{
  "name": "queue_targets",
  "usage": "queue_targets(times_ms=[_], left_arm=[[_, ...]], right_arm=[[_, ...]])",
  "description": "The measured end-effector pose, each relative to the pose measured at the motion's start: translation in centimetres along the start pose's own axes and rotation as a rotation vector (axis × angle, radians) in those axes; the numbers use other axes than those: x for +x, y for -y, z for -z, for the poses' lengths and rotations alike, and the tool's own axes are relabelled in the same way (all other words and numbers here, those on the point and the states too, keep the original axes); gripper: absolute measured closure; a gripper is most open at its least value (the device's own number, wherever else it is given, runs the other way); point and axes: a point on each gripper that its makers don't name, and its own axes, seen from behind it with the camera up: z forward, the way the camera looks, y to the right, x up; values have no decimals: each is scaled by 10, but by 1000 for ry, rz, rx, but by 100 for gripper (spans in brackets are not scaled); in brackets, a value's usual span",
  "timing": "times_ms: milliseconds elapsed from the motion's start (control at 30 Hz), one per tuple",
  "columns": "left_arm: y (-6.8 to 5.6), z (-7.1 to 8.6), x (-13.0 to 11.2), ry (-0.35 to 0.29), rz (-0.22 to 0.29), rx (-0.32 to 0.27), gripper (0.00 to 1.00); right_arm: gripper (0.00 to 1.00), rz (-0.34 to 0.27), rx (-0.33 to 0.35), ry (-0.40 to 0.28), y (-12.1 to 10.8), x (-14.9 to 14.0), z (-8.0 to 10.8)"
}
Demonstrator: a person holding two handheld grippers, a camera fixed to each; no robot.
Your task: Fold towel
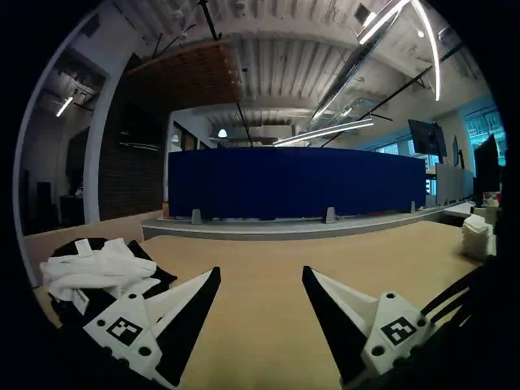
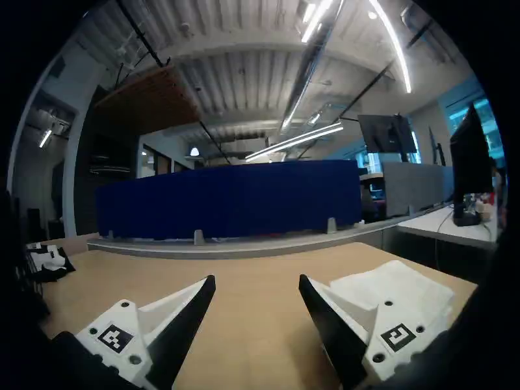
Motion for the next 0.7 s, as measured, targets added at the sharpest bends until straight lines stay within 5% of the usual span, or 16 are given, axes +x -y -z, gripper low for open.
queue_targets(times_ms=[400,700], left_arm=[[0,0,0,0,0,0,7],[0,0,-1,0,0,0,7]], right_arm=[[0,-44,8,18,6,-8,-1],[0,-14,8,22,12,-14,0]])
